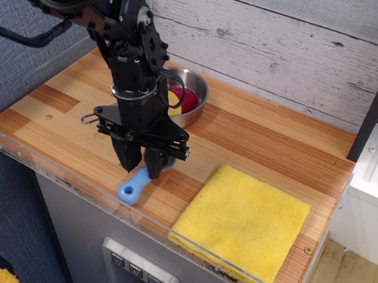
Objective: Take the spoon from the yellow cloth and place it next to it.
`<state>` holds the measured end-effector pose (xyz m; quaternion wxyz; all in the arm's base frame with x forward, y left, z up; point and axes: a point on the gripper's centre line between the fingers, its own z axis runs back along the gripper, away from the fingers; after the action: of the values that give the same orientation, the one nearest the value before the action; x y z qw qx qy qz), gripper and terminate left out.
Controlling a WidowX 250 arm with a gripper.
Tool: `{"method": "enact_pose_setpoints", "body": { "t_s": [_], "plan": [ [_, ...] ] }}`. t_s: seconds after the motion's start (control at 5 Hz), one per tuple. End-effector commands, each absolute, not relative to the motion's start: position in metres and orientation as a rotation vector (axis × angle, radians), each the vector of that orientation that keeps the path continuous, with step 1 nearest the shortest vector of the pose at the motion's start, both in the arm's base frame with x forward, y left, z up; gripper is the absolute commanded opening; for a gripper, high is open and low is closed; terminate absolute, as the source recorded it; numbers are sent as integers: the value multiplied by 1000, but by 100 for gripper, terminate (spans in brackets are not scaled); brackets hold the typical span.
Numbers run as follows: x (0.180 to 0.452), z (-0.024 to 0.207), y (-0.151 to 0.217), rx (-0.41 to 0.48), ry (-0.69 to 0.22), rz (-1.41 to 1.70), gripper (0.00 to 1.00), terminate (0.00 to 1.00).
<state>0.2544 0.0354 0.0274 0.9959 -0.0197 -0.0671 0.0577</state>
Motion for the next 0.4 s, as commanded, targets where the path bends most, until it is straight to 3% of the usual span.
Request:
{"method": "enact_pose_setpoints", "body": {
  "t_s": [0.0,0.2],
  "plan": [
    [261,71,27,-7,-278,64,100,0],
    [272,116,15,41,-362,-10,100,0]
  ]
}}
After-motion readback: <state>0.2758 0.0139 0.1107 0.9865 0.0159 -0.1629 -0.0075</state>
